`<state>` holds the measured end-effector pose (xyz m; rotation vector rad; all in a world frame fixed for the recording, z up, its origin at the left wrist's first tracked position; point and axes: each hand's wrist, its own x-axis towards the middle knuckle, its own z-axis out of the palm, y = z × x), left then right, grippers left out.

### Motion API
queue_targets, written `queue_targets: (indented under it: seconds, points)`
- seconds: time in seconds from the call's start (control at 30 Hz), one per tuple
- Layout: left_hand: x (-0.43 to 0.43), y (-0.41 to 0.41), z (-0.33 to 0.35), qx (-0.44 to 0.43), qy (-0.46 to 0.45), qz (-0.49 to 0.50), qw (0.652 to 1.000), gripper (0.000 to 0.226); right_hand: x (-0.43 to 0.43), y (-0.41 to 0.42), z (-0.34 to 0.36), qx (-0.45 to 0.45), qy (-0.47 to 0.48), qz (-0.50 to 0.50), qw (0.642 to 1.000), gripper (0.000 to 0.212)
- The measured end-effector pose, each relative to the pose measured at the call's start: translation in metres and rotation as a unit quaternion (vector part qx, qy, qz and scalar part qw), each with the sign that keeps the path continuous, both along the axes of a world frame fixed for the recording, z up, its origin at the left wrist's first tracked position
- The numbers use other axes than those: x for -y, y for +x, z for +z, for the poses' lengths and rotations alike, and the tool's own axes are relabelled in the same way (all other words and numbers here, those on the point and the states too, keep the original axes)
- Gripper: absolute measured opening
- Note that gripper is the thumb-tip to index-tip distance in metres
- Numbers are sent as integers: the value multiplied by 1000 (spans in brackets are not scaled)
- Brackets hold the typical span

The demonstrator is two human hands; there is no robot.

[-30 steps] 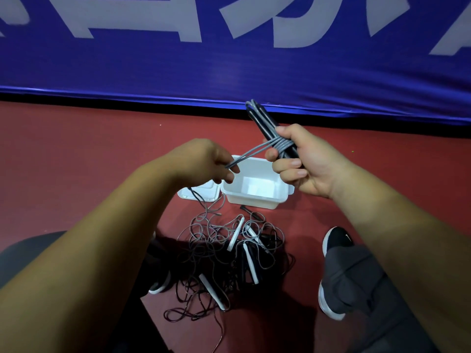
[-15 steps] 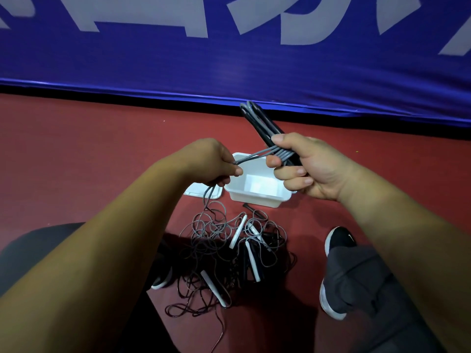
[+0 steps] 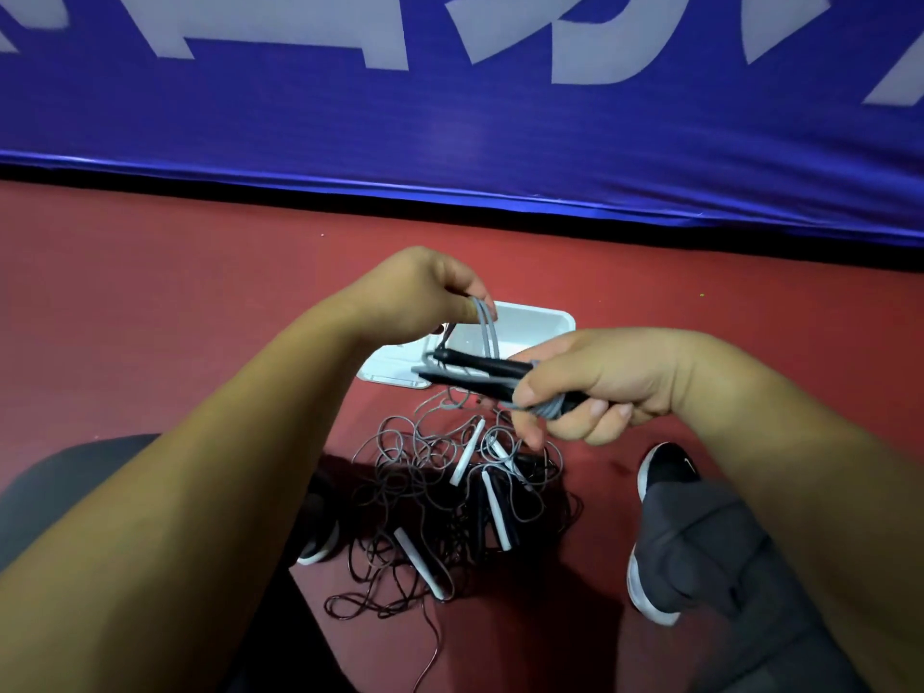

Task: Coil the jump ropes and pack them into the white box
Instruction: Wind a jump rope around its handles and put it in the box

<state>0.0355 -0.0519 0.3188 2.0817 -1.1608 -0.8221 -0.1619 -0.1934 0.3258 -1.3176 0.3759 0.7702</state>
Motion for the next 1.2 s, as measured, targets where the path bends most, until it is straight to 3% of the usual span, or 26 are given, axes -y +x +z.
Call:
queue_targets:
  seconds: [0.27,0.43,0.6,0.73,0.9,1.0,1.13,1.2]
  points:
    - [3,-17,11,13,-82,-20,996,10,-3,6,-23,-42,-88,6,995,8]
    - [1,-18,15,103,-105,-85,986,12,5,10,-31,-34,-130,-48,990,26]
    - [-5,-16,16,192,-53,-162,966,17,14,14,-36,-2,-218,-149,964,26]
    - [-6,-15,13,180,10,-169,969,33,22,19,-43,42,-267,-267,925,19]
    - [-2,-17,-1,110,68,-101,986,18,19,24,-40,83,-224,-319,917,12]
    - [2,-19,-8,146,103,-76,981,11,15,25,-39,102,-159,-328,926,9]
    - [5,-21,-9,108,108,6,988,23,12,25,-31,114,-90,-361,921,8]
    - [6,-25,-4,55,67,46,995,26,12,26,-27,117,-50,-391,912,21]
